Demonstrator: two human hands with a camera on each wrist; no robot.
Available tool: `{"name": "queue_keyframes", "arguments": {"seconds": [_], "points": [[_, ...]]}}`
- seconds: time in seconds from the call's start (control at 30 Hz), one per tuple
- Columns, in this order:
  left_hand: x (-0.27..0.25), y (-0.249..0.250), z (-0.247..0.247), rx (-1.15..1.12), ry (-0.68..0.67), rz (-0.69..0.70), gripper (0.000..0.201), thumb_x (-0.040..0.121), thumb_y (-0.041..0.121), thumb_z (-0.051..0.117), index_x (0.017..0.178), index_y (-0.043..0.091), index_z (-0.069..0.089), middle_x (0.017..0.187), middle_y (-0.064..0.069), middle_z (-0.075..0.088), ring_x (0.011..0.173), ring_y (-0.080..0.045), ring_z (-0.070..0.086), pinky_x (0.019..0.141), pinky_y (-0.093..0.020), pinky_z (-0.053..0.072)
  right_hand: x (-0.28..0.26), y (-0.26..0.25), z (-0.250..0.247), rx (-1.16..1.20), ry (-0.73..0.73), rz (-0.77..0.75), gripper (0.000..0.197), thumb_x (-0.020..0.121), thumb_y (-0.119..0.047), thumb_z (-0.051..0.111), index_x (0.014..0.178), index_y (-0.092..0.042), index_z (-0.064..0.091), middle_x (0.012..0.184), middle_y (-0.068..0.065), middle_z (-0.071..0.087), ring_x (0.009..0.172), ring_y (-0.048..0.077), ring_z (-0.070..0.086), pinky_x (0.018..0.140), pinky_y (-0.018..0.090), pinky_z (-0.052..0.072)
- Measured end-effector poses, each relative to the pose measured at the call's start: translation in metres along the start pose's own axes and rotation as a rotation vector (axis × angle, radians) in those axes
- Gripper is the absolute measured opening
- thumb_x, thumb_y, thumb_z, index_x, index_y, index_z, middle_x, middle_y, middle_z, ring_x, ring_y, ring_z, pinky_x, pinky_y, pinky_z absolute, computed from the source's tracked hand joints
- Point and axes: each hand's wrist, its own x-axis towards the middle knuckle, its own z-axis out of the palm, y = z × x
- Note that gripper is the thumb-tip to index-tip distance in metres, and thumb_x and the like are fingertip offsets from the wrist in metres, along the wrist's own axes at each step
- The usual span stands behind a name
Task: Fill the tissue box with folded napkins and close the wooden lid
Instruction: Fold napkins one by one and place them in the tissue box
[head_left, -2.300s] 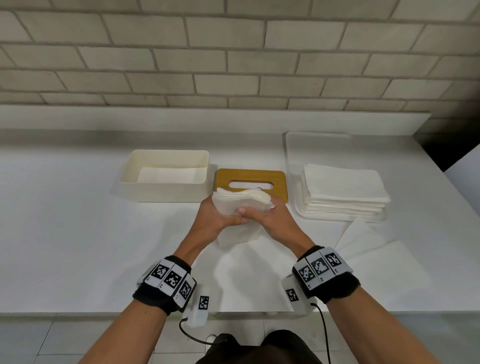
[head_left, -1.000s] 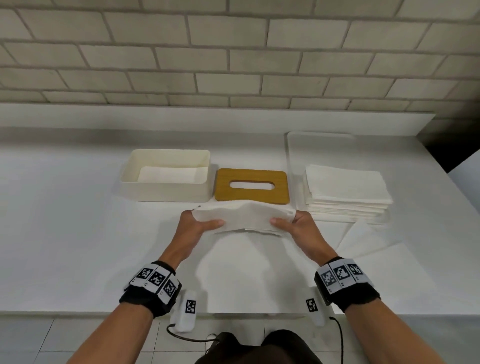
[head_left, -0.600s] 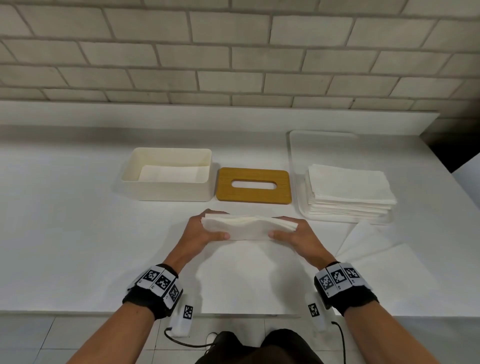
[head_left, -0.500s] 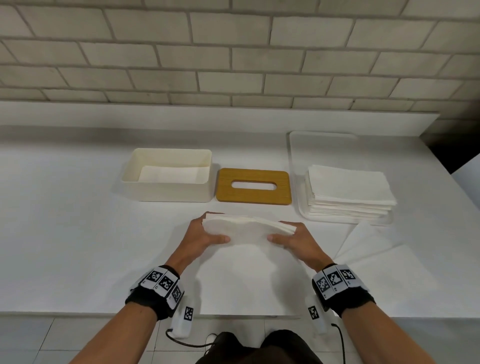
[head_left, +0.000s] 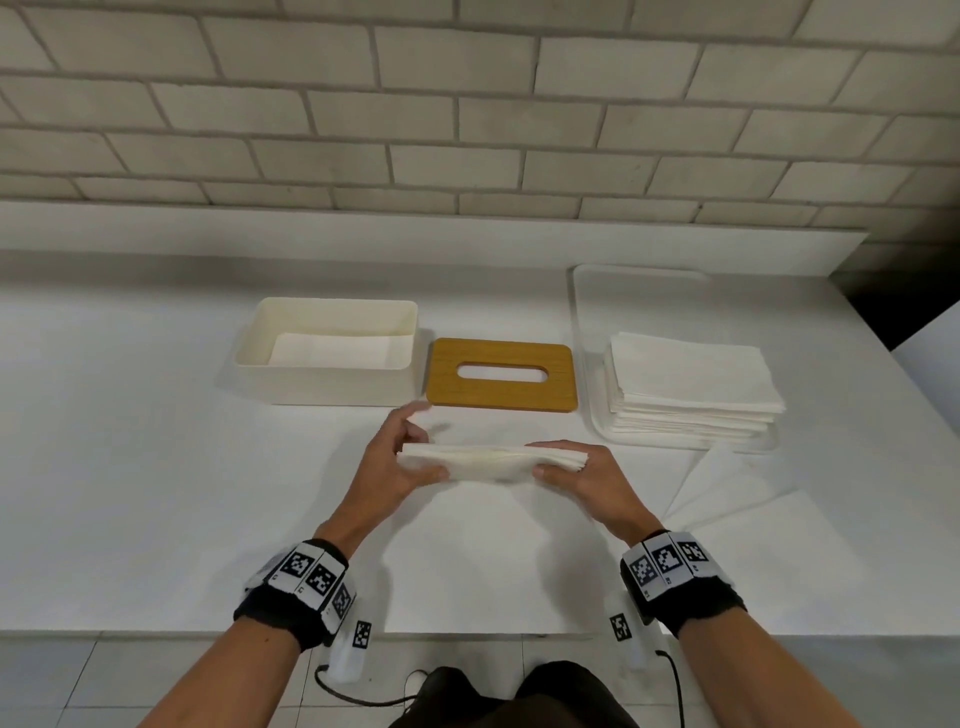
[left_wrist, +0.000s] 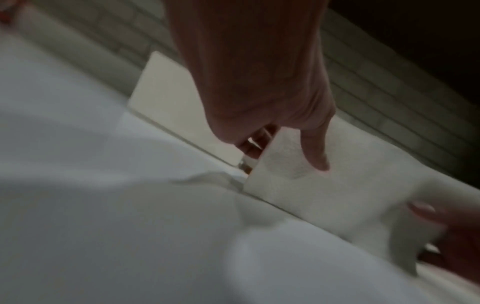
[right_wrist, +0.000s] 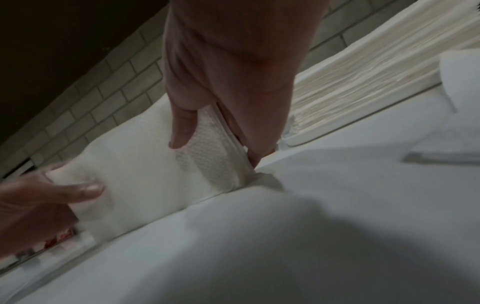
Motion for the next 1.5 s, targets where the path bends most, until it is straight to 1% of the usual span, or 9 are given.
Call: {"name": "queue_keyframes", "arguments": {"seconds": [0.13, 0.3, 0.43, 0.57, 0.73, 0.83, 0.97, 1.37, 1.5], "points": [[-0.004, -0.002, -0.003, 0.385, -0.059, 0.253, 0.076, 0.081, 0.033, 0.074, 0.131, 0.066, 0.027, 0.114, 0.023, 0.047, 0.101, -0.001, 0.051, 0.090, -0.014, 0.043, 0.003, 0.000, -0.001, 0.006, 0.016, -0.006, 0.026, 0.083, -0.007, 0.073, 0.093, -0.030, 0.077, 0.094, -0.006, 0.077, 0.089, 0.011, 0.070, 0.088, 0.032, 0.054], [-0.006, -0.006, -0.006, 0.610, -0.124, 0.309, 0.045, 0.088, 0.055, 0.047, 0.131, 0.063, 0.039, 0.119, 0.039, 0.036, 0.103, -0.007, 0.047, 0.093, -0.023, 0.041, 0.006, -0.003, -0.001, 0.001, 0.004, -0.007, 0.027, 0.082, -0.008, 0.074, 0.093, -0.033, 0.077, 0.096, -0.005, 0.077, 0.088, 0.011, 0.071, 0.080, 0.028, 0.053], [-0.004, -0.003, -0.005, 0.497, -0.074, 0.264, 0.050, 0.082, 0.037, 0.071, 0.128, 0.045, 0.052, 0.114, 0.026, 0.049, 0.099, -0.008, 0.052, 0.090, -0.025, 0.044, 0.009, -0.001, -0.003, -0.032, 0.019, 0.012, 0.014, 0.082, -0.017, 0.075, 0.093, -0.025, 0.078, 0.096, 0.004, 0.076, 0.088, 0.019, 0.070, 0.085, 0.036, 0.052], [0.002, 0.006, -0.008, -0.017, -0.024, -0.080, 0.080, 0.064, 0.002, 0.085, 0.130, 0.034, 0.053, 0.102, 0.000, 0.063, 0.089, -0.013, 0.060, 0.080, -0.024, 0.052, 0.009, -0.001, -0.006, -0.054, 0.010, 0.014, 0.015, 0.082, -0.021, 0.075, 0.097, -0.019, 0.076, 0.098, 0.010, 0.075, 0.095, 0.031, 0.071, 0.091, 0.046, 0.053], [0.006, 0.010, 0.002, -0.068, -0.061, -0.187, 0.025, 0.071, 0.005, 0.081, 0.092, 0.009, 0.069, 0.076, 0.003, 0.068, 0.070, -0.013, 0.064, 0.048, -0.014, 0.045, 0.009, -0.015, -0.002, -0.028, -0.005, -0.020, 0.014, 0.083, -0.014, 0.074, 0.096, -0.020, 0.077, 0.099, 0.003, 0.076, 0.094, 0.019, 0.071, 0.091, 0.037, 0.053], [0.008, 0.006, 0.003, -0.085, -0.026, -0.180, 0.030, 0.067, 0.003, 0.084, 0.090, 0.003, 0.065, 0.076, -0.001, 0.068, 0.067, -0.007, 0.065, 0.054, -0.015, 0.049, 0.011, -0.017, -0.003, -0.023, -0.014, -0.032, 0.019, 0.082, -0.015, 0.075, 0.101, -0.017, 0.075, 0.102, 0.003, 0.076, 0.098, 0.020, 0.071, 0.091, 0.034, 0.053], [0.008, -0.001, 0.009, -0.060, -0.045, -0.200, 0.045, 0.061, 0.002, 0.087, 0.100, 0.005, 0.065, 0.089, -0.006, 0.070, 0.081, -0.018, 0.066, 0.066, -0.020, 0.054, 0.011, -0.010, -0.006, -0.046, -0.007, 0.022, 0.021, 0.080, -0.013, 0.078, 0.101, -0.015, 0.074, 0.100, 0.009, 0.076, 0.096, 0.029, 0.072, 0.084, 0.039, 0.056], [0.003, -0.004, 0.003, -0.064, -0.027, -0.221, 0.032, 0.076, 0.002, 0.077, 0.099, 0.020, 0.065, 0.092, 0.006, 0.073, 0.081, -0.004, 0.068, 0.065, -0.014, 0.052, 0.015, -0.007, -0.008, -0.136, 0.052, 0.107, 0.031, 0.078, -0.028, 0.078, 0.104, -0.012, 0.071, 0.100, 0.010, 0.075, 0.093, 0.027, 0.072, 0.091, 0.049, 0.056], [0.004, 0.007, -0.011, -0.094, 0.057, -0.199, 0.027, 0.078, 0.002, 0.075, 0.099, 0.019, 0.068, 0.083, 0.017, 0.076, 0.077, 0.001, 0.070, 0.066, -0.013, 0.053, 0.025, -0.031, 0.003, -0.181, 0.034, 0.079, 0.026, 0.085, -0.022, 0.072, 0.110, -0.015, 0.070, 0.101, -0.001, 0.075, 0.093, 0.016, 0.072, 0.087, 0.036, 0.057]]}}
